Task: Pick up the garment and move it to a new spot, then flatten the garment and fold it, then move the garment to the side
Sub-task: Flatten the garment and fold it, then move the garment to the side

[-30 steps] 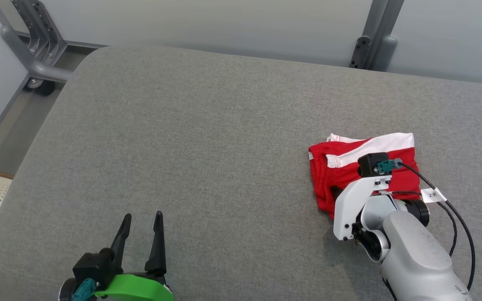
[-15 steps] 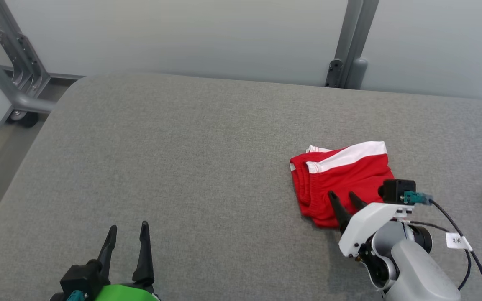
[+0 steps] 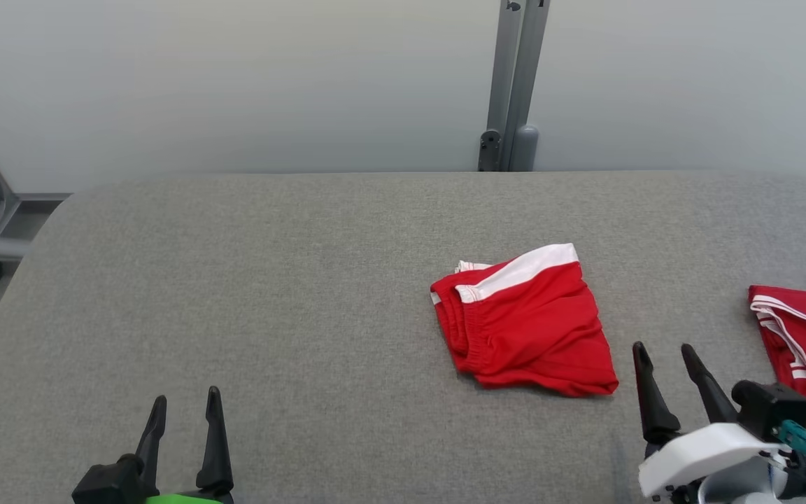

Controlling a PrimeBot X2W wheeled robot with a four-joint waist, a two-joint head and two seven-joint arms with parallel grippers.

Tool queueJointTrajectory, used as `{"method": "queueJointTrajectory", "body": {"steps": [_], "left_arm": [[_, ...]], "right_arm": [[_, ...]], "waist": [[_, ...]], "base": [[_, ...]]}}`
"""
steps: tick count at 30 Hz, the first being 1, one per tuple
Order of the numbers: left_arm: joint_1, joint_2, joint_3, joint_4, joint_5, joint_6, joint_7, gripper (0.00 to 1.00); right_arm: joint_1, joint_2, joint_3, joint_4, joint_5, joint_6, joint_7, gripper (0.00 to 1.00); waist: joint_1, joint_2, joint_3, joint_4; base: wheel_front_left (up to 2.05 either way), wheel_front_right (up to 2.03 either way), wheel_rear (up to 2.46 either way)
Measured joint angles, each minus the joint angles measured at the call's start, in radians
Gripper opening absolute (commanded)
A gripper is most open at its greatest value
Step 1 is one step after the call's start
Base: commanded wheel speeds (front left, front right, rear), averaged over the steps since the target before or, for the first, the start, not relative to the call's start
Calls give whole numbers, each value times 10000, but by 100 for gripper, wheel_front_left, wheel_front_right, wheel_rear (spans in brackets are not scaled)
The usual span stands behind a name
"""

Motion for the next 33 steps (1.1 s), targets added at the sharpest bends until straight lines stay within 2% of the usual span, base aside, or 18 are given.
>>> {"method": "queueJointTrajectory", "body": {"steps": [4,9,17,33], "left_arm": [[128,0,81,2,4,-79,0,100],[263,-2,109,96,163,-211,0,100],[457,-2,261,217,566,-399,0,100],[560,-2,376,347,755,-583,0,100]], "right_arm": [[755,-6,-366,-784,-541,0,2,100],[1202,2,-435,-1158,-911,0,-132,100],[1264,-105,-33,-771,-1112,0,-213,100],[1160,-105,-199,-477,-736,0,-422,100]], "waist": [[0,0,-179,-268],[0,0,-380,-513],[0,0,-601,-759],[0,0,-558,-577]], "base": [[0,0,0],[0,0,0],[0,0,0],[0,0,0]]}}
